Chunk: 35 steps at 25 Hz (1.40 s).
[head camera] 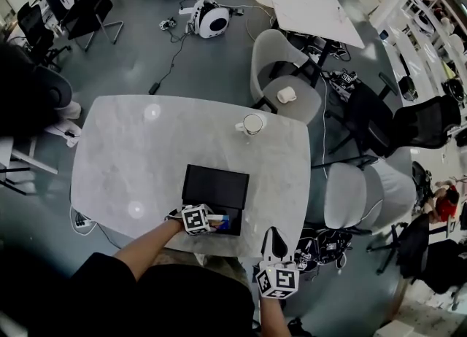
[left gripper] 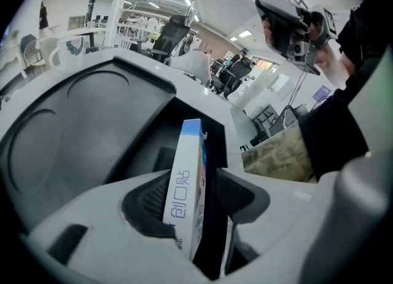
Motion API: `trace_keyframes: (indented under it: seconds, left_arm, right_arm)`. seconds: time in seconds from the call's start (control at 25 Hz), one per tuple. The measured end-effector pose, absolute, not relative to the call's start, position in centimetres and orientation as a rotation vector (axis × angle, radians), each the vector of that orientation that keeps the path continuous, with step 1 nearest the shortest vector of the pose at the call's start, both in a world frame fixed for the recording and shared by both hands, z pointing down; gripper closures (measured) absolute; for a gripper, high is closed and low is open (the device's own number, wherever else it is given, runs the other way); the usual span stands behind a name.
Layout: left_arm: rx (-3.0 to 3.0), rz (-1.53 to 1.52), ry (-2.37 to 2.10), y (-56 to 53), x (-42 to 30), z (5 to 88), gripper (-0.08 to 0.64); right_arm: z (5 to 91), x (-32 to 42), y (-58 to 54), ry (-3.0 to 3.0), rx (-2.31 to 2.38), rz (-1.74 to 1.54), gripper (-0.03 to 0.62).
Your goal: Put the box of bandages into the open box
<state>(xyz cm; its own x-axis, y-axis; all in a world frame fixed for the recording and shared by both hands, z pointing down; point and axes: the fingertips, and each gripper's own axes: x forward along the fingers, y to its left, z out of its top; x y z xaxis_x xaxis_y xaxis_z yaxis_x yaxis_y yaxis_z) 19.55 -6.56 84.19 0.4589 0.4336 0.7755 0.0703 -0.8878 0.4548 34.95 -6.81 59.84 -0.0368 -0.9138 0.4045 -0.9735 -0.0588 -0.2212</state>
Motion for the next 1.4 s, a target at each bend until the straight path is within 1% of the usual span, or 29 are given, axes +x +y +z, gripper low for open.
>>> trace_keyframes:
  seconds: [0.24,0.44,0.96,1.04,1.2,1.4]
  left_arm:
    - [2.380,1.349,0.383,-7.2,19.9,83.2,0.339]
    - [2.472,1.389,0.386,-7.6,19.1,82.6,0.321]
    - [2.566,1.195,0.194,-10.1,17.5,78.5,0.311]
    - [2.559,1.110,0.151,-10.3,17.2,77.1,0.311]
    - [2.501,0.825,-0.041,-11.7,15.9,73.2,0.311]
    - [2.570,0.604,-0.336,-14.0,11.6,67.8,0.314]
  right_arm:
    - [59.8,34.1,-7.6,-2.086,2.059,0.709,0.581]
    - [59.7,32.7,-8.2,-2.125,2.013,0.702,0.581]
    - [58.5,29.0,-8.8,-2.177,1.960,0.654,0.581]
    - [58.1,28.3,-8.9,-2.180,1.953,0.637,0.581]
    - [57.6,26.5,-9.4,-2.193,1.938,0.605,0.581]
    - [55.7,22.0,-11.3,-2.281,1.896,0.562,0.581]
